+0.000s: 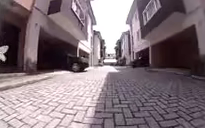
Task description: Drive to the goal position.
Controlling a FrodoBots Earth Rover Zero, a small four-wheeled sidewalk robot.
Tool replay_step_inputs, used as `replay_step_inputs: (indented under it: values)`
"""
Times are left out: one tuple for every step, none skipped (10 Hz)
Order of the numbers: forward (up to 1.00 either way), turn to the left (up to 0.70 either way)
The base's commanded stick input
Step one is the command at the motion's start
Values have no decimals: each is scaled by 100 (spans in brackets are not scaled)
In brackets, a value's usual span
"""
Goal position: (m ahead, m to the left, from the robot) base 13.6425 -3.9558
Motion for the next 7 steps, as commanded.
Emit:
replay_step_inputs:
  values:
    - [50,0]
    - [50,0]
    - [50,0]
    - [50,0]
    - [50,0]
    - [50,0]
    - [50,0]
